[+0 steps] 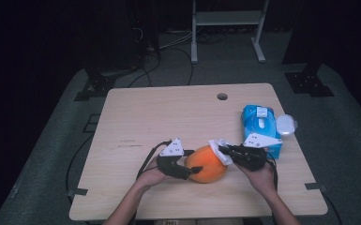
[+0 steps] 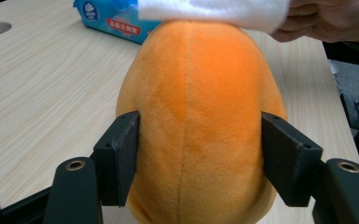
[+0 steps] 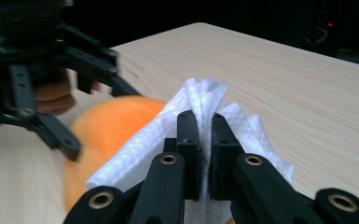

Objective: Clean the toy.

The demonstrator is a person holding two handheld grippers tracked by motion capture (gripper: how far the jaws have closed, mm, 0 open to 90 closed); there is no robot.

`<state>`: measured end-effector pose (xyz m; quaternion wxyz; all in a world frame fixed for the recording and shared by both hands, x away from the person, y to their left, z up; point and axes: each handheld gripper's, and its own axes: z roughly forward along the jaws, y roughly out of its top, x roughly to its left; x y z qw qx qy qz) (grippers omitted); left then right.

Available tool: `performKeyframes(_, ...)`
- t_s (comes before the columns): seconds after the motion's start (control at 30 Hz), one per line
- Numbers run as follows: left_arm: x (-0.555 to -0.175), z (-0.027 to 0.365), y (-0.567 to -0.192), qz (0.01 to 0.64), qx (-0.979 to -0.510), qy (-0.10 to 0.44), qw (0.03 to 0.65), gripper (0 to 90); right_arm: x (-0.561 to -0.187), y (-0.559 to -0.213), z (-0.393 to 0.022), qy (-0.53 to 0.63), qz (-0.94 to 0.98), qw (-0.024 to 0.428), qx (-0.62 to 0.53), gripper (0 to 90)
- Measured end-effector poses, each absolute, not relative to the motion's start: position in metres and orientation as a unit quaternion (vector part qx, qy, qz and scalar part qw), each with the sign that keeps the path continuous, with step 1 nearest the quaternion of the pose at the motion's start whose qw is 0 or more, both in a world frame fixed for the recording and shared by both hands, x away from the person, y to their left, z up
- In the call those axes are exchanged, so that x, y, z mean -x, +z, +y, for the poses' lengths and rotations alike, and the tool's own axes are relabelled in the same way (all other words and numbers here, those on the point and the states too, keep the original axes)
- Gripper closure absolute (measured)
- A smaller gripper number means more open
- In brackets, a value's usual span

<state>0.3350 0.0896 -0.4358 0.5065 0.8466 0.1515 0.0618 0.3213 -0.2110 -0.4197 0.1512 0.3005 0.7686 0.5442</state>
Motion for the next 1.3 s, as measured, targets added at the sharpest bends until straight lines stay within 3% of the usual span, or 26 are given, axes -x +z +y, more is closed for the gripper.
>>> performKeyframes(0.9,-0.341,0.102,-0.443,0.179,-0.841,0.053,0.507,34.6,-0.320,-0.425,-0.208,0.560,0.761,0.120,-0.305,84.2)
performKeyframes(1.1,-0.332,0.090,-0.440,0.156,-0.846,0.073,0.504,35.8,-0.317,-0.417,-0.194,0.564,0.769,0.132,-0.272,84.2)
performKeyframes(1.3,-0.327,0.083,-0.437,0.137,-0.850,0.083,0.503,35.8,-0.332,-0.424,-0.210,0.559,0.755,0.135,-0.315,84.1)
